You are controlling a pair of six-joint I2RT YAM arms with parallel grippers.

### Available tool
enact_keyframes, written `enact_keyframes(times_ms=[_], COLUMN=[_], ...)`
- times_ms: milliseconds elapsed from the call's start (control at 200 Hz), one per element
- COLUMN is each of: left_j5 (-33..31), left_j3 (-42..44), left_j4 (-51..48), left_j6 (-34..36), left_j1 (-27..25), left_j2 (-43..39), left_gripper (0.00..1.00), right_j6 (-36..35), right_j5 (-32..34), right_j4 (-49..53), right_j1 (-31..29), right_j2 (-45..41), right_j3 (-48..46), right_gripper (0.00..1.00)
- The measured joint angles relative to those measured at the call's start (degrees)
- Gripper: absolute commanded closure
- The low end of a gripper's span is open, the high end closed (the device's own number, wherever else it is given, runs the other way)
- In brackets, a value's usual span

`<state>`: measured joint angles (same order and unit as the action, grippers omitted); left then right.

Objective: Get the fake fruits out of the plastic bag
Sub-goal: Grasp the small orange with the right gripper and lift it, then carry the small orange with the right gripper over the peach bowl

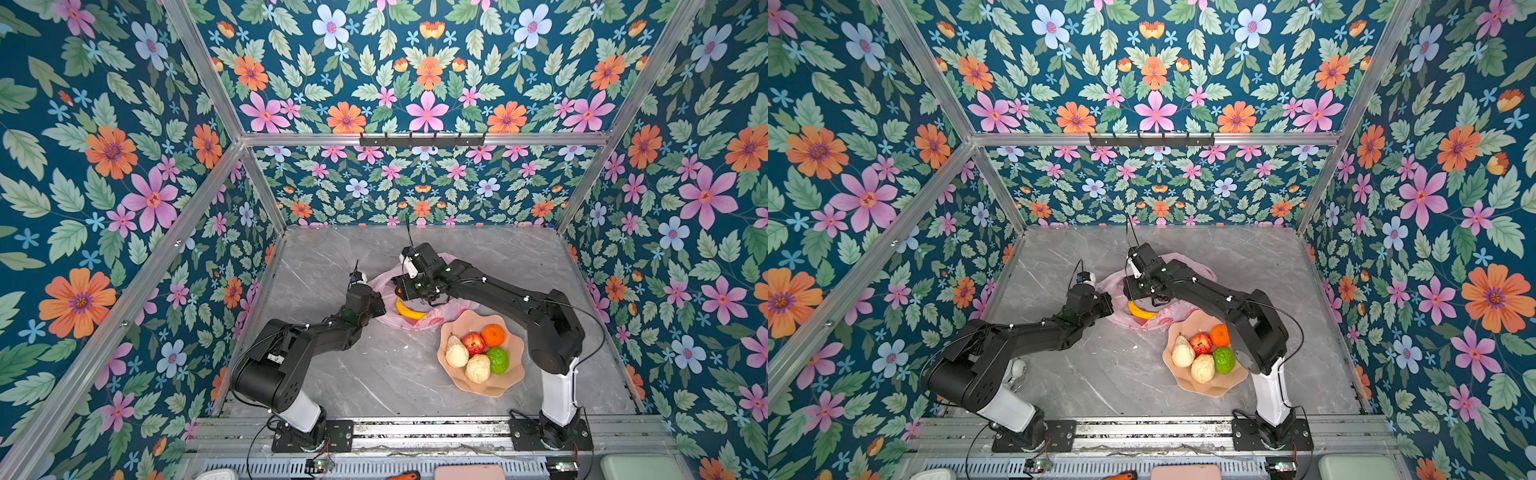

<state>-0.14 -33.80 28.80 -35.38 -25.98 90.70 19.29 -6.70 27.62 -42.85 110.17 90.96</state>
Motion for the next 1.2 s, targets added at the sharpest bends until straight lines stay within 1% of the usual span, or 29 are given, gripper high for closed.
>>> enact_keyframes(times_ms=[205, 470, 670, 840, 1200], left_j5=[0.1, 0.1, 0.1, 0.1, 0.1], left_j3=[-0.1, -0.2, -0.3, -0.3, -0.3], left_j4=[-0.2, -0.4, -0.5, -0.5, -0.6], left_j6=[0.0, 0.0, 0.0, 0.0, 0.1], left_j1=[0.0, 0.0, 0.0, 0.0, 0.0], left_j2=[0.0, 0.0, 0.0, 0.0, 0.1], left_gripper=[1.00, 1.00, 1.00, 1.00, 1.00], right_j6=[-2.5, -4.5, -5.1, -5.8, -5.9], right_j5=[2.6, 5.3, 7.2, 8.8, 10.3], right_j4=[11.7, 27.9, 37.4, 43.0, 48.9], right_j1=[0.2, 1.6, 2.3, 2.8, 3.3], right_j2=[-10.8, -18.8, -19.9, -20.2, -18.9], right_j3=[-6.3, -7.7, -8.6, -10.1, -14.0], right_gripper=[0.44, 0.45, 0.45, 0.45, 0.45])
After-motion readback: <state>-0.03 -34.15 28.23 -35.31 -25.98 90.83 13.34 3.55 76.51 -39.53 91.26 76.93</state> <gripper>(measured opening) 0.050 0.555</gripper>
